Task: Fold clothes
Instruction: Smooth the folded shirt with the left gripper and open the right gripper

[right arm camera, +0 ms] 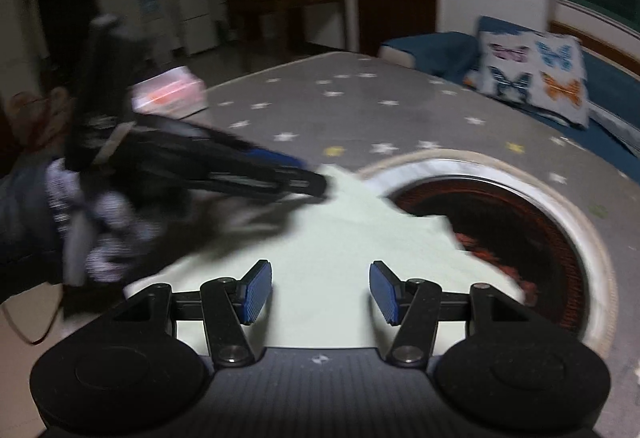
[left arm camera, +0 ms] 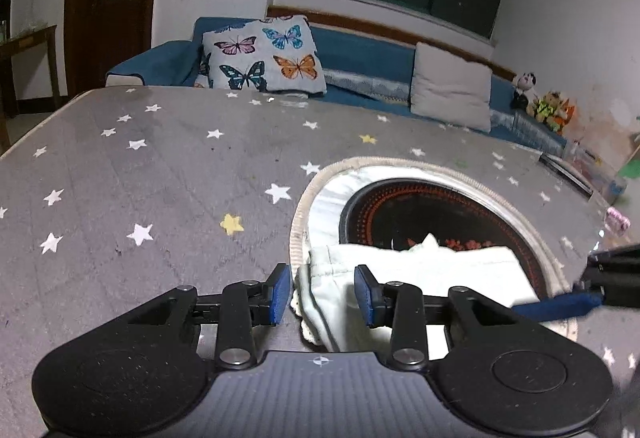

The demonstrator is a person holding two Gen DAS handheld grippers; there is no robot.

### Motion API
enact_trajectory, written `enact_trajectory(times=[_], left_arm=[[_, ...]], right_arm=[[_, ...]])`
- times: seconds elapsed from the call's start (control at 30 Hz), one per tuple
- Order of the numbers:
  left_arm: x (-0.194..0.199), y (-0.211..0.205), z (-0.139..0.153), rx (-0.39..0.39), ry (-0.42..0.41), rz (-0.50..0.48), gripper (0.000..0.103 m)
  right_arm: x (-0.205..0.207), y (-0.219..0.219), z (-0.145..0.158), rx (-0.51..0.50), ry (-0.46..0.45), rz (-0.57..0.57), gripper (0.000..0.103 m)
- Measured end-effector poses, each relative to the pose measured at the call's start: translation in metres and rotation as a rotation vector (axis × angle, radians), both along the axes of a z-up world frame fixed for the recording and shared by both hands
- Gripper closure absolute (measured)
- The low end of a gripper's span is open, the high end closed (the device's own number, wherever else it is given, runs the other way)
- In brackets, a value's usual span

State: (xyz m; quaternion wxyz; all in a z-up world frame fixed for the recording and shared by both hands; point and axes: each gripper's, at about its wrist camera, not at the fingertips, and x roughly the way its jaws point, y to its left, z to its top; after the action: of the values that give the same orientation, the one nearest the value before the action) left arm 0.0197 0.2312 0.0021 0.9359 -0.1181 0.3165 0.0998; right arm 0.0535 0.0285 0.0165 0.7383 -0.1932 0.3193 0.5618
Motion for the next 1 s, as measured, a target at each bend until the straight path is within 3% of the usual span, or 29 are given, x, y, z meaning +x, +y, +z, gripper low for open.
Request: enact_trajectory(times=[0.03, 0.27, 0.37, 0.5, 0.7, 1.0], left_arm=[[0.001, -0.001, -0.002, 0.004, 0.006, -0.001, 0.055], [0.002, 0.002, -0.011, 0.019, 0.02, -0.005, 0.048], [0.0, 0.004, -0.011, 0.022, 0.021, -0.003, 0.045], [-0.001, 0.005, -0.012, 0.032, 0.021, 0.005, 0.039], [-0.008, 0.006, -0.012, 0.044, 0.02, 0.023, 0.027], [-0.029, -0.002, -0.006, 0.058, -0.005, 0.041, 0.006]], right_arm=[[-0.008, 0.003, 0.002, 0.005, -0.009, 0.022, 0.048], [-0.044, 0.022, -0.015, -0.046, -0.088, 0.105, 0.047], [-0.06, 0.022, -0.018, -0.054, -0.172, 0.12, 0.047], [-0.081, 0.018, -0.009, -0.037, -0.207, 0.183, 0.047], [-0.113, 0.019, -0.022, -0.067, -0.289, 0.247, 0.048], [-0.122, -0.005, -0.008, -0.052, -0.253, 0.238, 0.047]])
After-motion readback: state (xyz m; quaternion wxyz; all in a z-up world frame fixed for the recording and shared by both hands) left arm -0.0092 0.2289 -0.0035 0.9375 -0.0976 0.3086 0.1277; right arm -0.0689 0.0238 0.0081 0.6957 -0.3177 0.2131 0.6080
